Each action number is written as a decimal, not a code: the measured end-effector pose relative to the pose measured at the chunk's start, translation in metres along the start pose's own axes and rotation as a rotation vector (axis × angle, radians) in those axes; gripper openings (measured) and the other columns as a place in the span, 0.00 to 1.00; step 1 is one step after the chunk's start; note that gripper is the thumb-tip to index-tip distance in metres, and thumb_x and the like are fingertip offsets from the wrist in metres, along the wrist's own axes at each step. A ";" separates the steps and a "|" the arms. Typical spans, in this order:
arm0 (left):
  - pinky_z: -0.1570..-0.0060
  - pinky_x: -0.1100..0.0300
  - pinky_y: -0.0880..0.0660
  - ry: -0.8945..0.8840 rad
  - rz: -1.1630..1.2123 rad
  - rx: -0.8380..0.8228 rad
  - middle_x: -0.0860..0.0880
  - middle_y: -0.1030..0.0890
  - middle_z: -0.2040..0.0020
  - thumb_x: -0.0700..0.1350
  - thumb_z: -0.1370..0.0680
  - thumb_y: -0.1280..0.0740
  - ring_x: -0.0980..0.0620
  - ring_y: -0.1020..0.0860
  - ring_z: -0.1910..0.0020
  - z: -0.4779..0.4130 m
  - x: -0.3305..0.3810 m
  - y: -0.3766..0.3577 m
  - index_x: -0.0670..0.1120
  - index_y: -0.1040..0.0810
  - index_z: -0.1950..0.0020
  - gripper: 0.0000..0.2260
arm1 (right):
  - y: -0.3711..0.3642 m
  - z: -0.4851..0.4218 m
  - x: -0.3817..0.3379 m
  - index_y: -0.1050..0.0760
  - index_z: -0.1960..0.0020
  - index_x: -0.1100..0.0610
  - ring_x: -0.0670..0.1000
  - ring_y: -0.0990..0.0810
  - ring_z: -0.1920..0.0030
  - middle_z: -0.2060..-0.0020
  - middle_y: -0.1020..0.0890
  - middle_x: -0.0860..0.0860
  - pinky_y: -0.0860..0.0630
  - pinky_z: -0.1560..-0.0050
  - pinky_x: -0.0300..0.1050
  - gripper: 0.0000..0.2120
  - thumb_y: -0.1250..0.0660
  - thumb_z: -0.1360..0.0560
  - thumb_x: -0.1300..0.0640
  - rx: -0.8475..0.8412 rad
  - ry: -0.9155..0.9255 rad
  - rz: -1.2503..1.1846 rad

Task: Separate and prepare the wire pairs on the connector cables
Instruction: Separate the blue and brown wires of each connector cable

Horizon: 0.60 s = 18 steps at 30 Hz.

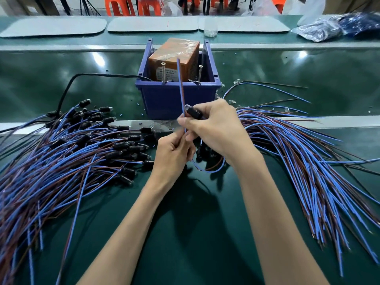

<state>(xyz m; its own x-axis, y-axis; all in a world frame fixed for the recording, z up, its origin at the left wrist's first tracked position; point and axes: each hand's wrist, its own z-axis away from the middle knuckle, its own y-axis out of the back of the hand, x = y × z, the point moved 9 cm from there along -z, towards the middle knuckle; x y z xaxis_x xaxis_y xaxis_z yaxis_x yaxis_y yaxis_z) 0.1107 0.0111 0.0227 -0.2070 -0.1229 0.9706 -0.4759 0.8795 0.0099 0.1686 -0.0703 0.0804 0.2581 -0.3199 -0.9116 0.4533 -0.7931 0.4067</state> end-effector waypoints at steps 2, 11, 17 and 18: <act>0.77 0.72 0.40 0.003 0.042 0.004 0.55 0.30 0.79 0.40 0.18 0.41 0.61 0.37 0.80 0.000 0.000 0.000 0.48 0.31 0.70 0.19 | 0.002 0.000 0.001 0.19 0.63 0.57 0.39 0.25 0.76 0.80 0.21 0.46 0.30 0.71 0.29 0.06 0.28 0.28 0.58 0.013 -0.002 0.024; 0.68 0.67 0.31 -0.019 0.084 0.020 0.54 0.22 0.69 0.39 0.19 0.38 0.57 0.31 0.74 -0.001 0.003 0.005 0.47 0.19 0.48 0.09 | 0.029 -0.002 0.001 0.22 0.68 0.62 0.56 0.17 0.69 0.76 0.20 0.55 0.19 0.64 0.49 0.12 0.24 0.31 0.57 0.257 0.015 0.002; 0.68 0.68 0.28 -0.022 0.080 0.089 0.51 0.18 0.66 0.40 0.18 0.41 0.58 0.27 0.74 -0.002 0.001 0.012 0.48 0.22 0.52 0.10 | 0.026 0.000 -0.001 0.22 0.67 0.60 0.43 0.19 0.75 0.71 0.16 0.52 0.23 0.71 0.35 0.10 0.27 0.28 0.60 0.232 0.015 -0.026; 0.68 0.68 0.28 -0.015 0.089 0.114 0.51 0.17 0.65 0.40 0.18 0.41 0.58 0.27 0.74 -0.003 0.000 0.015 0.48 0.22 0.52 0.10 | 0.027 0.000 -0.001 0.23 0.65 0.60 0.45 0.18 0.75 0.69 0.16 0.51 0.23 0.71 0.36 0.10 0.29 0.26 0.59 0.234 0.007 -0.046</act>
<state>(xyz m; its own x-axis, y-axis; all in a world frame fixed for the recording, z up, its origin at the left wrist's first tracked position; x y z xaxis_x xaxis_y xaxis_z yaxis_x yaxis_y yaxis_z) 0.1065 0.0254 0.0233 -0.2649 -0.0546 0.9627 -0.5490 0.8293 -0.1040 0.1808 -0.0916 0.0923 0.2485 -0.2775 -0.9281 0.2553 -0.9055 0.3391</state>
